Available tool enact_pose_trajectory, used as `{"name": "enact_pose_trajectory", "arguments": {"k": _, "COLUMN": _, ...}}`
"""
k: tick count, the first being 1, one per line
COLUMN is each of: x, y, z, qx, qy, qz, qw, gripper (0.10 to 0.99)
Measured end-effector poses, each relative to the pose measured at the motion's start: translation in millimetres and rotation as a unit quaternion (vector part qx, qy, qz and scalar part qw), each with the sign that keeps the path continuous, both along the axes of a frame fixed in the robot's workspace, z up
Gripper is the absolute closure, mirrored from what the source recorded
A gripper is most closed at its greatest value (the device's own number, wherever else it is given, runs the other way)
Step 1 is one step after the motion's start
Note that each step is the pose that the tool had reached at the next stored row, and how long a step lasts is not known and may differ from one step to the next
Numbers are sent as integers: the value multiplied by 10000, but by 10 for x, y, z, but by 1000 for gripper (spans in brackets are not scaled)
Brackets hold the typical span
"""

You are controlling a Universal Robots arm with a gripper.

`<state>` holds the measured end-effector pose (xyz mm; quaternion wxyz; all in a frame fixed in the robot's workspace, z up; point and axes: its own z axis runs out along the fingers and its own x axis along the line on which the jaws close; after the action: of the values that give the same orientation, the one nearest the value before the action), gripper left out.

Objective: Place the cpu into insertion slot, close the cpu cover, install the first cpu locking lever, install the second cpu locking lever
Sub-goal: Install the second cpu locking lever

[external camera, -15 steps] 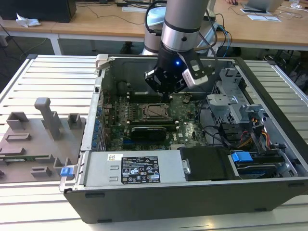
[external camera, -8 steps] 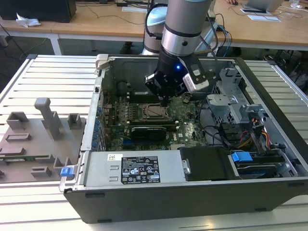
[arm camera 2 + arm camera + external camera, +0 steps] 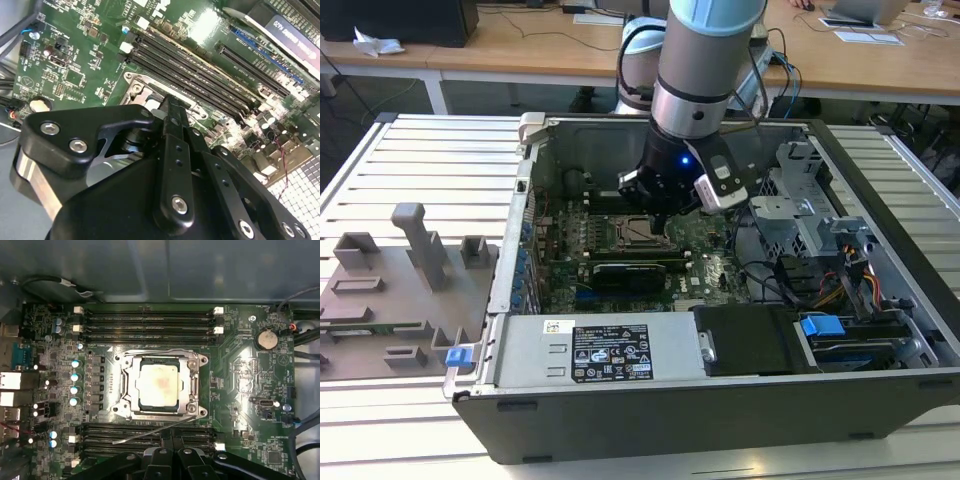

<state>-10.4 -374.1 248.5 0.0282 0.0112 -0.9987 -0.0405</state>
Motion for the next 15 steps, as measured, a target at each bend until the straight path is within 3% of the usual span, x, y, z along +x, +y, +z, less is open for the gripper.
{"name": "enact_pose_trajectory", "arguments": {"k": 6, "x": -153, "y": -8, "z": -95, "qx": 13, "qy": 0, "qz": 1, "qw": 10000, "gripper": 980}}
{"name": "enact_pose_trajectory", "arguments": {"k": 8, "x": -254, "y": -9, "z": -156, "qx": 13, "qy": 0, "qz": 0, "qw": 10000, "gripper": 980}}
{"name": "enact_pose_trajectory", "arguments": {"k": 15, "x": -403, "y": -8, "z": -322, "qx": 20, "qy": 0, "qz": 9, "qw": 10000, "gripper": 980}}
